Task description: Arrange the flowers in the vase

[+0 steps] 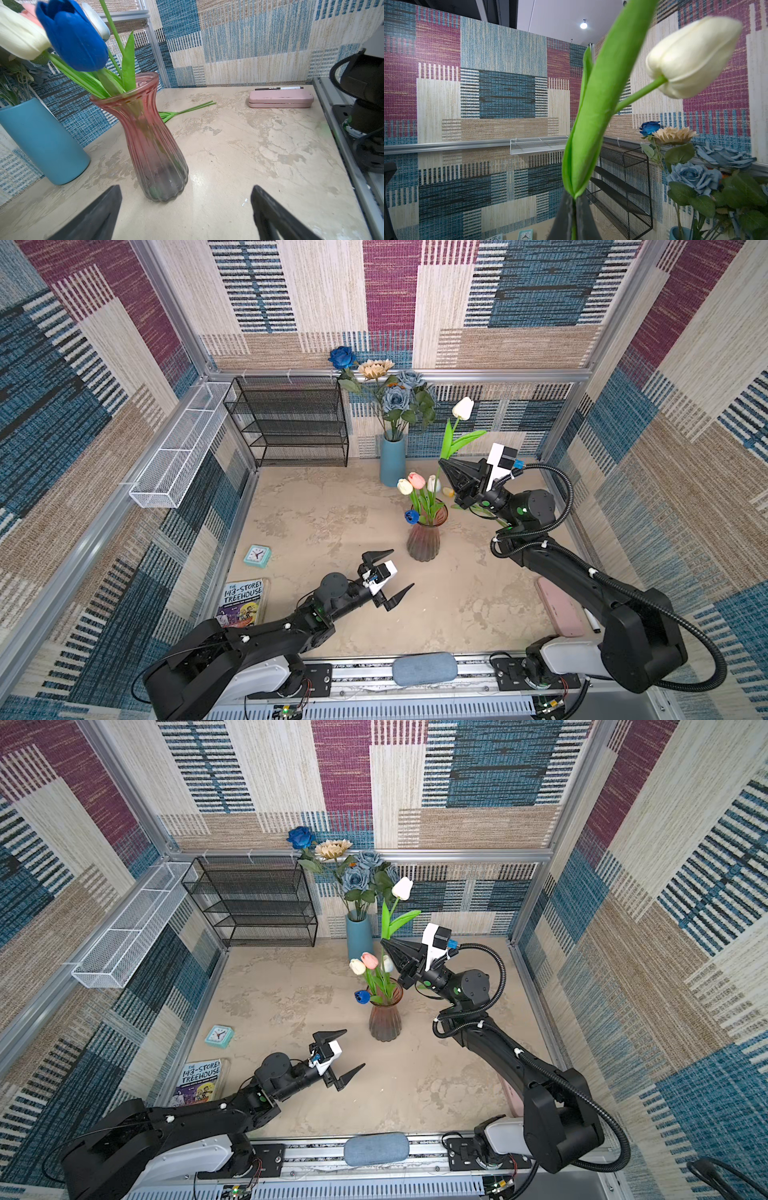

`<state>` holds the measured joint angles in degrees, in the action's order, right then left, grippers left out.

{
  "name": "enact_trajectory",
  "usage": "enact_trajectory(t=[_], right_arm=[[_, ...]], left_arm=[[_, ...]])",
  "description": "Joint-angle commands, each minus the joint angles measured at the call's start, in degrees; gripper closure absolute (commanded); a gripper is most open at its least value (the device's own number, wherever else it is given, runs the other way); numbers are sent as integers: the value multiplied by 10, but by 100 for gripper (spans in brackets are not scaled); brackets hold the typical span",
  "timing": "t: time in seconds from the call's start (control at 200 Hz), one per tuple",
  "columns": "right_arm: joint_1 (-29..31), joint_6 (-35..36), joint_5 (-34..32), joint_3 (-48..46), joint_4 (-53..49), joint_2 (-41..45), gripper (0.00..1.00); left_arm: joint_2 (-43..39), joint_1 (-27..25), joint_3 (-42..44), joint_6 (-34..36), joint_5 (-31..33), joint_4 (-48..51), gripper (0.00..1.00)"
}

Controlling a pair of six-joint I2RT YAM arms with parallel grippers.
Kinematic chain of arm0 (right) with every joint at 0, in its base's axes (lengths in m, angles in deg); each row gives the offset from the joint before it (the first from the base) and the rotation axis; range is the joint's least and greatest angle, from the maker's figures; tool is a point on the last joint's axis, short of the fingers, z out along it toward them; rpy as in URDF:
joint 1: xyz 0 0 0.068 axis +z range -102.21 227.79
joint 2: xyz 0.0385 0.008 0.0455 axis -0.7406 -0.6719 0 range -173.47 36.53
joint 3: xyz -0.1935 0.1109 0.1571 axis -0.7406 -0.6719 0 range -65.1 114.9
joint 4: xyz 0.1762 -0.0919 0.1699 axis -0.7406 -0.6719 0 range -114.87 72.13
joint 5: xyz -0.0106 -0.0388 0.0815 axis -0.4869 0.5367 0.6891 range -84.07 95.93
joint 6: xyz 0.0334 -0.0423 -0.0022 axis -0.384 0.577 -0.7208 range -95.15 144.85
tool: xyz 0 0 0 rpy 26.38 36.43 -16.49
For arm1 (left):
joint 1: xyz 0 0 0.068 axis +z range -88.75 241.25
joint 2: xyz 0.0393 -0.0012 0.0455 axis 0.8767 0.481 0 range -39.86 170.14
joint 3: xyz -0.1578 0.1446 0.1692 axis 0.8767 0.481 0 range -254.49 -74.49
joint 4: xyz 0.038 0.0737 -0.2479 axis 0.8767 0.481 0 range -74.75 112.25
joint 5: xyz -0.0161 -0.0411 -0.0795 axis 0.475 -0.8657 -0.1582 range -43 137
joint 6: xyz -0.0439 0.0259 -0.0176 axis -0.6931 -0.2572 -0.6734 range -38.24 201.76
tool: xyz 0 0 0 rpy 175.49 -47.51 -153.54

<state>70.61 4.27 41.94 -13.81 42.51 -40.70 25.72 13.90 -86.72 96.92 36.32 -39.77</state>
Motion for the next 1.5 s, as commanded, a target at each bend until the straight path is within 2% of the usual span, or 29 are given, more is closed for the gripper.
enact_trajectory(t=[0.0,0.29,0.556,0.796,0.967,1.047,1.117,1.367,1.492], right_arm=[[4,16,-11,-18,19,-7,99],[15,61,-13,-65,1,0,96],[23,133,-36,-120,-18,12,91],[27,174,-65,-100,-119,-8,86],[31,191,-84,-88,-174,-4,69],[33,198,-83,-89,-182,9,55],[34,205,-91,-87,-196,22,48],[34,233,-127,-96,-229,96,38],[33,231,-189,-91,-245,133,33]], left_arm=[[1,1,-4,11,-2,-10,0],[4,1,-8,15,-3,-2,0],[6,1,-10,13,-7,1,0],[8,0,-12,11,-9,1,0],[8,1,-11,13,-7,1,0],[9,0,-12,12,-8,0,0],[10,1,-12,11,-9,-1,0],[6,1,-11,13,-8,2,0],[5,0,-11,11,-10,1,0]])
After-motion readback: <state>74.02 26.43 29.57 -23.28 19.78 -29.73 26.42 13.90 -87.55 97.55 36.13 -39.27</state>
